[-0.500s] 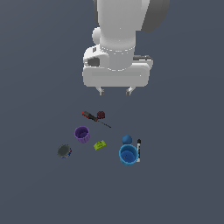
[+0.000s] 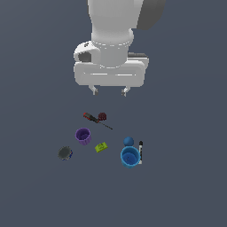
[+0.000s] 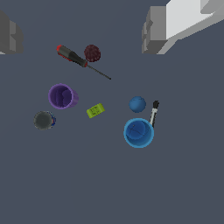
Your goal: Pick up a designated object from a clutter of objects.
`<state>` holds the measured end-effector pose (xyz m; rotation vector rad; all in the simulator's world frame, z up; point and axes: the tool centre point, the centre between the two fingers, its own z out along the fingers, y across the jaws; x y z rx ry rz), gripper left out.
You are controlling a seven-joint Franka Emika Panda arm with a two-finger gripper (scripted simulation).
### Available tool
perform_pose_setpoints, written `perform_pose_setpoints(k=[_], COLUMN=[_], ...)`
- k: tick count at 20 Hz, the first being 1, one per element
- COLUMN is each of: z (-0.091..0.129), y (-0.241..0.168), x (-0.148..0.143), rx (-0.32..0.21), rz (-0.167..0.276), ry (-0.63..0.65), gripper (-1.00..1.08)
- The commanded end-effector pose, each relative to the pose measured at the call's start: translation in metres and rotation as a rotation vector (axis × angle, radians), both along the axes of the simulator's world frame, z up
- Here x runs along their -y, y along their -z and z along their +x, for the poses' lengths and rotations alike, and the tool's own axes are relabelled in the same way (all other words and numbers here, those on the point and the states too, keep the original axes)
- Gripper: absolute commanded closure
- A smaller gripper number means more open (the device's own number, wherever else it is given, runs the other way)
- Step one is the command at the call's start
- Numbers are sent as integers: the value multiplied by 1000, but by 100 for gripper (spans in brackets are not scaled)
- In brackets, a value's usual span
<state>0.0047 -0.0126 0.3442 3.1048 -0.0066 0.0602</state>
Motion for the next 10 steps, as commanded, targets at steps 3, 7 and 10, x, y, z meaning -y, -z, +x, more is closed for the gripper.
perform_pose_setpoints(k=[3, 7, 10], z=[1, 4, 8], y=[-1, 4, 15], x=[3, 1, -3], rx=[4, 4, 3], rz=[-3, -3, -1], ry=[3, 9, 21], gripper=[-92, -92, -92])
